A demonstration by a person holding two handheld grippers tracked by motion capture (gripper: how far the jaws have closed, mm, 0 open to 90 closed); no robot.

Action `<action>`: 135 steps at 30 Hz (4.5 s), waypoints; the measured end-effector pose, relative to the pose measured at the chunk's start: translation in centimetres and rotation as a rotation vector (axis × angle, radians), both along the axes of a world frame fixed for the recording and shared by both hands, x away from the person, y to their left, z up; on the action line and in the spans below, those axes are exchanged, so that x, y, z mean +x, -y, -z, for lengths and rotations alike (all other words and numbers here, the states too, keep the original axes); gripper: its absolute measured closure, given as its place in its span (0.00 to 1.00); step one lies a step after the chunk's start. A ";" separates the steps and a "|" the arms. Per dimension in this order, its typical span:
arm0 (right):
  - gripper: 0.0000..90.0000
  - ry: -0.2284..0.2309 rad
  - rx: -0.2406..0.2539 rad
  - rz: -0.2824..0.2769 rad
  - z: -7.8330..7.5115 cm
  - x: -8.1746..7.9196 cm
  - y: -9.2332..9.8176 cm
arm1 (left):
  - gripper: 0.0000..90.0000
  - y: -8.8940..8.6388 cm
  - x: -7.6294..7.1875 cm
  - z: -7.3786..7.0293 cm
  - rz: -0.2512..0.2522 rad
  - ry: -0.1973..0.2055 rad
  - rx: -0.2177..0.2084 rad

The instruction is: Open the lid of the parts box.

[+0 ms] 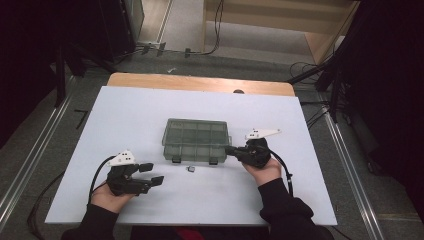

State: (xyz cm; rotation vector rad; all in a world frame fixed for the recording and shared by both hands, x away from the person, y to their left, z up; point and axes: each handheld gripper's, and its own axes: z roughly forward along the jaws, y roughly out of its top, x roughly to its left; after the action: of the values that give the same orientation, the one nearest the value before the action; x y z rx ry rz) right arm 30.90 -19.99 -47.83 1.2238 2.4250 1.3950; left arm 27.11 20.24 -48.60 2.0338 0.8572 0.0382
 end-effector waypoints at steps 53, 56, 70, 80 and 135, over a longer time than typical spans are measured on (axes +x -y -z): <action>0.98 -0.005 0.041 -0.021 -1.2 1.4 0.0 | 0.34 1.2 4.8 -2.5 0.006 -0.003 0.019; 0.98 -0.005 0.041 -0.023 -1.2 1.4 0.0 | 0.34 1.2 5.1 -2.5 0.002 -0.001 0.026; 0.98 -0.003 0.043 -0.031 -1.3 1.6 -0.3 | 0.34 1.7 6.6 -2.3 -0.012 -0.001 0.038; 0.98 0.001 0.042 -0.029 -1.5 1.8 -0.4 | 0.36 2.0 7.4 -2.3 -0.006 0.027 0.046; 0.98 0.028 0.062 0.042 -2.6 3.2 -1.2 | 0.46 2.6 12.3 -2.5 -0.055 0.101 0.040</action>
State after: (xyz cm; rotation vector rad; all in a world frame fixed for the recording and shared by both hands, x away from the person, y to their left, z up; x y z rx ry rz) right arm 34.08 -18.82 -45.20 1.2516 2.3408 1.4762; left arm 39.40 17.68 -46.09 2.0267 0.8548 0.1892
